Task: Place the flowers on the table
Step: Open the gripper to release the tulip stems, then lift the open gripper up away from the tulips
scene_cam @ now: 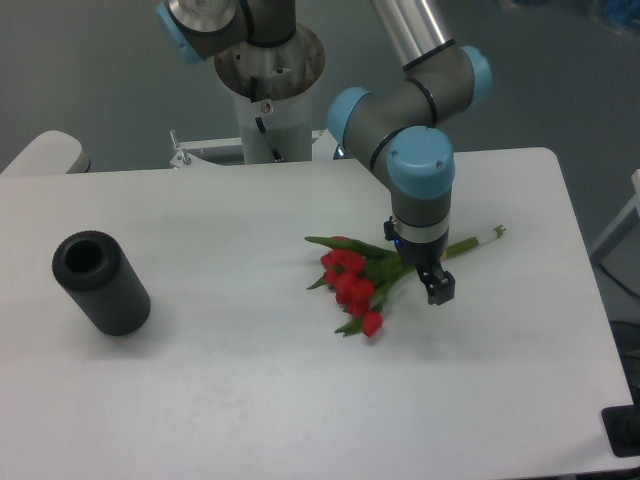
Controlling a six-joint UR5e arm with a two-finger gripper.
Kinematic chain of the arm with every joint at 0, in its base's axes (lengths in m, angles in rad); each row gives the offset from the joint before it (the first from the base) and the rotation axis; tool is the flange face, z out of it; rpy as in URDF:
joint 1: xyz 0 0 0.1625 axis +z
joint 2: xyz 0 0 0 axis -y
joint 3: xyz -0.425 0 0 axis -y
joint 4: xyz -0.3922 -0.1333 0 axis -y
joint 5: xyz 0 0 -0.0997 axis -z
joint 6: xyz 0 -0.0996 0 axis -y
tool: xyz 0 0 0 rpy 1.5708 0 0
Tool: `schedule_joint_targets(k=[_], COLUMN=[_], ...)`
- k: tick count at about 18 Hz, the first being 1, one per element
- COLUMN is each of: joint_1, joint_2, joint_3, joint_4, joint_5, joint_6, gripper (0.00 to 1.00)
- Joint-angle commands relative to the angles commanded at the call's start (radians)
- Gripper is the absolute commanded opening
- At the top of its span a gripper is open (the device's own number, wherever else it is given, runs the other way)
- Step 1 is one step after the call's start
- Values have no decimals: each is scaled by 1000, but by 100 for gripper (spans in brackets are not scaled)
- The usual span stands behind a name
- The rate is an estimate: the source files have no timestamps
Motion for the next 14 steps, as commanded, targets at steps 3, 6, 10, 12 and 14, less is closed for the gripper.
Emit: schedule_joint_targets(k=[3,6,10,12,14], joint_1=[-23,-28,-72,-86,-91], joint_2=[-18,-54,-104,-120,-130], joint_3=[115,219,360,423,468], joint_4=[-43,-167,-259,-297,-339], joint_5=[-58,-94,-127,-150,-183], joint_6=[-6,-3,-46,-90,-133], gripper=[100,100,100,100,100])
